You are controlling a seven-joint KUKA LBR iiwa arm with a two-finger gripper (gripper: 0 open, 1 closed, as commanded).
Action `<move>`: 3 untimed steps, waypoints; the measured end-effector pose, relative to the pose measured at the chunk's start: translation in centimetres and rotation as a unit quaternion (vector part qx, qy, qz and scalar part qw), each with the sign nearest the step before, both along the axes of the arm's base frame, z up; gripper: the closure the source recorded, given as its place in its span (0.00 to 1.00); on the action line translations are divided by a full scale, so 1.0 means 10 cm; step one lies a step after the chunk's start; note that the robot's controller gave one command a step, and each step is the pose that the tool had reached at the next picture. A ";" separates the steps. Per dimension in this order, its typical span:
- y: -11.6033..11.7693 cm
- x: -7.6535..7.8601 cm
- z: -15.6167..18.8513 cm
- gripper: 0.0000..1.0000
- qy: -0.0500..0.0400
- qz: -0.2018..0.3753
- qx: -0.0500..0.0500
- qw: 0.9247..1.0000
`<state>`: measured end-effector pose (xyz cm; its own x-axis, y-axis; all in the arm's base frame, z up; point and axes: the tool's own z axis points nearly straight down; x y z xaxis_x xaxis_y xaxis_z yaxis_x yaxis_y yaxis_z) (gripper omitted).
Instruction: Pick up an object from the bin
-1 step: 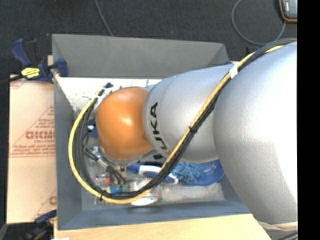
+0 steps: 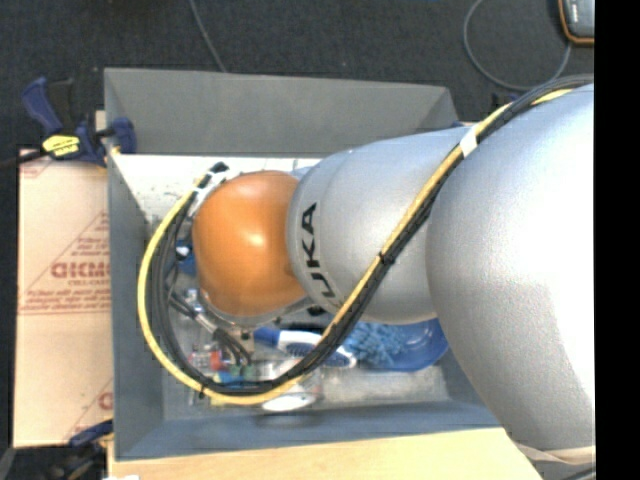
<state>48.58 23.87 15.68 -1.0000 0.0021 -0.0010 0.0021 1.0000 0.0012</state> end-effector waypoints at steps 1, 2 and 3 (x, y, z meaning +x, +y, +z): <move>-0.93 0.43 -0.85 0.00 -0.004 0.083 0.001 0.997; -0.95 0.48 -0.25 0.00 -0.006 0.175 0.001 0.985; -1.55 0.57 -0.58 0.00 -0.002 0.000 0.001 1.000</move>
Offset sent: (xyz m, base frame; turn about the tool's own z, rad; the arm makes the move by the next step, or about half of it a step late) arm 0.0457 -0.0939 -0.0278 -0.3525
